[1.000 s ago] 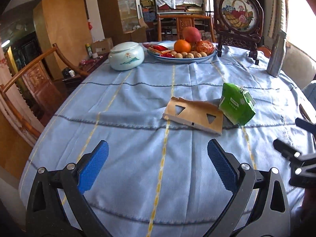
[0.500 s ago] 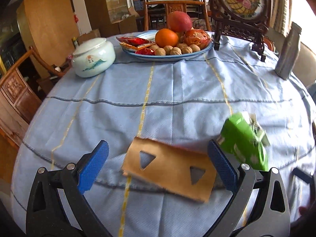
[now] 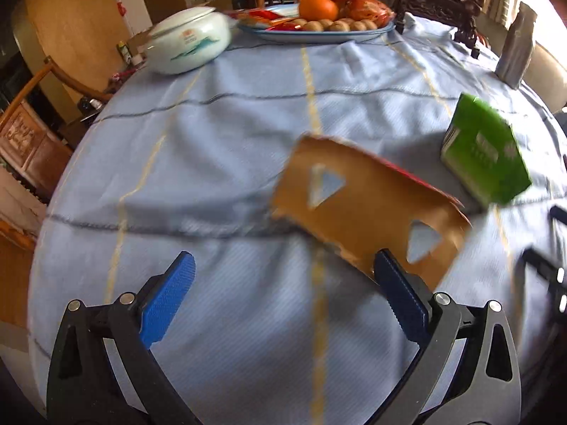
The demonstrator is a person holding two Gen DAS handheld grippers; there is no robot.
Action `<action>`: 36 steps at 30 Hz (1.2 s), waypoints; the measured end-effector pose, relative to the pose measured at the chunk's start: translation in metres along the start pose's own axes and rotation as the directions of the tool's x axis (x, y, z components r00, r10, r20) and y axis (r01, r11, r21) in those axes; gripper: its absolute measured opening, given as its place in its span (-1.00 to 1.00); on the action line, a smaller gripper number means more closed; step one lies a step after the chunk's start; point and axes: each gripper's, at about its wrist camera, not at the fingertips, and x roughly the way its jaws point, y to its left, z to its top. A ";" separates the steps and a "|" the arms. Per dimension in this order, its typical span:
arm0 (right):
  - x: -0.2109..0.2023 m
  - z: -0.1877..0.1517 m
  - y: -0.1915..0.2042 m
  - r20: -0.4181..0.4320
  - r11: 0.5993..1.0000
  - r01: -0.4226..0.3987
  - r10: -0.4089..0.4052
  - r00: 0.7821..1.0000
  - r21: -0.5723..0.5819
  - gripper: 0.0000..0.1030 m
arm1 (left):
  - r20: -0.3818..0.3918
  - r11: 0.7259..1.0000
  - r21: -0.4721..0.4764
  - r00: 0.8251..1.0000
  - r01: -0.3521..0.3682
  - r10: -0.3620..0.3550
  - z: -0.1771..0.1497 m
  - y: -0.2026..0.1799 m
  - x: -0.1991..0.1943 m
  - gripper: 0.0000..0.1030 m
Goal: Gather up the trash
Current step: 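Grasp the brown cardboard with the left gripper while the right grasps the green tea bag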
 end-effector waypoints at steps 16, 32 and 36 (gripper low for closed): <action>0.000 0.000 -0.001 0.000 1.000 -0.001 0.001 1.000 0.000 0.93 | 0.009 0.997 0.046 0.998 -0.057 0.057 0.020 -0.041 0.009 0.89; -0.001 0.001 0.000 0.002 1.000 0.000 0.000 1.000 0.002 0.92 | 0.068 0.996 -0.032 0.994 0.085 -0.083 0.008 -0.015 0.014 0.90; -0.017 0.008 0.007 0.043 0.999 -0.040 0.040 0.998 -0.014 0.67 | 0.068 0.996 -0.032 0.994 0.085 -0.083 0.008 -0.016 0.014 0.90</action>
